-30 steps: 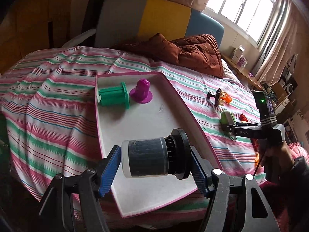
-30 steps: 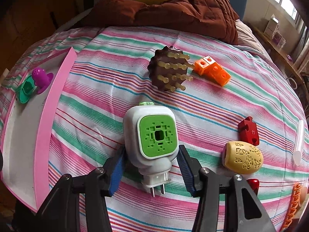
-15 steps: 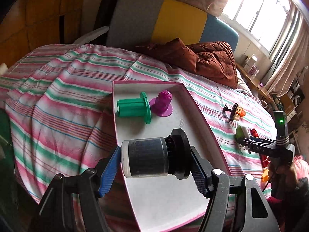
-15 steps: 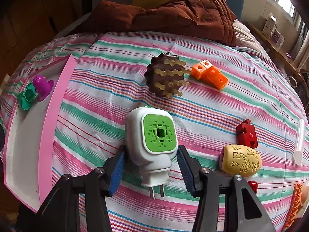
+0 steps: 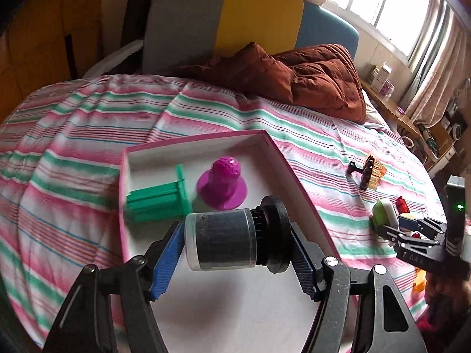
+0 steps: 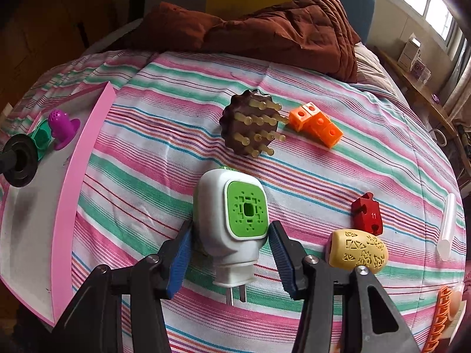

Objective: Organize rigid objects
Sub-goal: 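Place the dark cup in the tray with left gripper while right grasps white plug device, then carry the white-and-green plug device into the tray and release it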

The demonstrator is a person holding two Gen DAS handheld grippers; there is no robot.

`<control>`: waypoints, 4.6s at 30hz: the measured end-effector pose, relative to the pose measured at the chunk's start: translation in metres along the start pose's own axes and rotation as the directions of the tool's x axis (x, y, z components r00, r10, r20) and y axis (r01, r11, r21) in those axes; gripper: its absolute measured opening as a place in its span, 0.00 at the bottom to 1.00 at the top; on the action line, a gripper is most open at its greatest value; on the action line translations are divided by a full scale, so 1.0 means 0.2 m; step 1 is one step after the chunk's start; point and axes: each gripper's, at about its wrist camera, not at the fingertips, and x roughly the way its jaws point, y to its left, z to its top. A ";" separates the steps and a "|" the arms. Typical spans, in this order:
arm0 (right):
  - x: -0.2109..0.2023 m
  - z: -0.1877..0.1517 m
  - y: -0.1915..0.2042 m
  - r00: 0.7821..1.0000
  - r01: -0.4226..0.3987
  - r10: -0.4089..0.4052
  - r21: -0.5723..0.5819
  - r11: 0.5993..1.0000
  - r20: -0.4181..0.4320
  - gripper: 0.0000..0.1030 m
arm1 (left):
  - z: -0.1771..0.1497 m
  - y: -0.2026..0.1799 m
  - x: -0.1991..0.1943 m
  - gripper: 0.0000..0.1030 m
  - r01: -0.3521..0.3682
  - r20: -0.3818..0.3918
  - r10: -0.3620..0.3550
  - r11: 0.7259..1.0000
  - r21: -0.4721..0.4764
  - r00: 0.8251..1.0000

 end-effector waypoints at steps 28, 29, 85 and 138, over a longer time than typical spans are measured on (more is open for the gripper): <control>0.00 -0.01 0.03 1.000 0.023 -0.023 -0.027 0.999 0.007 0.50 | -0.27 -0.08 -0.28 0.78 -0.169 0.100 0.163 0.984 0.056 0.982; 0.00 -0.01 0.03 1.000 0.024 -0.024 -0.031 0.999 0.008 0.50 | -0.29 -0.07 -0.29 0.78 -0.177 0.100 0.171 0.983 0.054 0.980; 0.00 0.24 1.25 0.921 -0.390 0.385 -0.198 0.899 -0.065 0.50 | -0.45 0.34 -0.47 0.78 -0.232 0.103 0.247 0.963 -0.135 0.964; -0.22 0.16 1.17 0.887 -0.449 0.460 -0.148 0.881 0.045 0.36 | -0.50 0.35 -0.50 0.78 -0.240 0.101 0.254 0.961 -0.136 0.962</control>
